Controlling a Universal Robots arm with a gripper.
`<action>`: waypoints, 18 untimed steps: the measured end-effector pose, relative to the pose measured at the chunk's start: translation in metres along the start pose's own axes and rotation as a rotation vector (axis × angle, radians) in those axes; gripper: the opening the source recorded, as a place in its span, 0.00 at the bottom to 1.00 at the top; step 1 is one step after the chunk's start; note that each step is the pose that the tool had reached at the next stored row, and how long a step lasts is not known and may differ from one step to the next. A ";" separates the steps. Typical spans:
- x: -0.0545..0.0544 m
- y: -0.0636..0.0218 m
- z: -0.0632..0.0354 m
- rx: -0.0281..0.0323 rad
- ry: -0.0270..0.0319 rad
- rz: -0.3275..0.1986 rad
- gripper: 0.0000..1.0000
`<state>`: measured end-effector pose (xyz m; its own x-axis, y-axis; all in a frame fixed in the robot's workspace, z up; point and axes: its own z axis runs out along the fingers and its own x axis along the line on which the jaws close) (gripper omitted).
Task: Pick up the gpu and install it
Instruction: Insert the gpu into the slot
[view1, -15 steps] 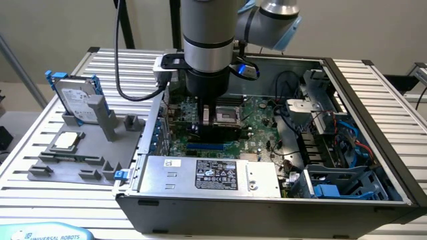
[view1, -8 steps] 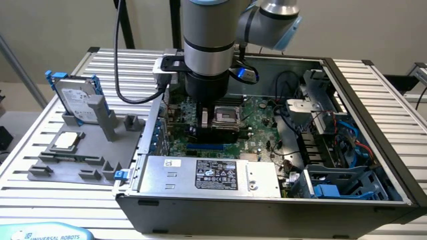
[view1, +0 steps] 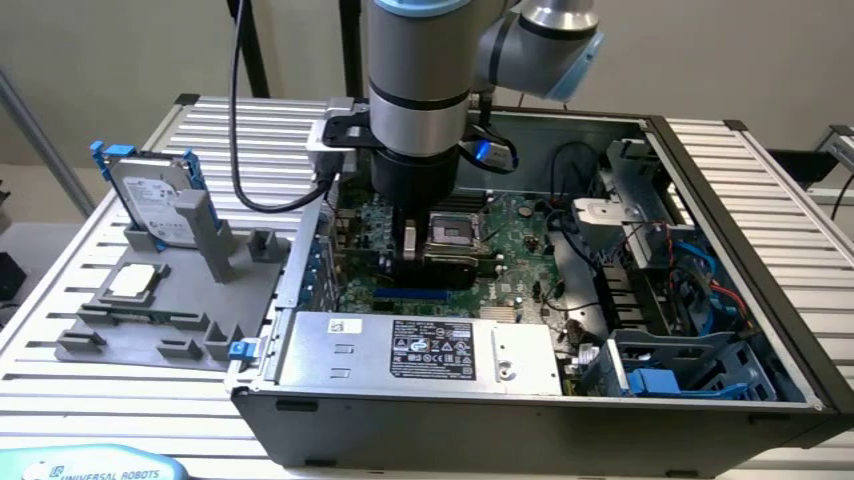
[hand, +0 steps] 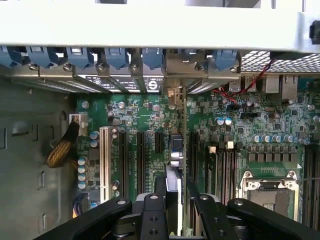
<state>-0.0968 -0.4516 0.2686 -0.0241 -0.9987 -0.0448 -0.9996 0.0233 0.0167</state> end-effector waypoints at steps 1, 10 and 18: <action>0.000 -0.0001 0.0007 -0.0011 0.0000 0.000 0.27; 0.000 -0.0005 0.0044 -0.0044 0.0002 0.000 0.27; 0.000 -0.0006 0.0055 -0.0051 -0.0001 0.002 0.27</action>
<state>-0.0962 -0.4513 0.2631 -0.0261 -0.9987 -0.0448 -0.9994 0.0252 0.0218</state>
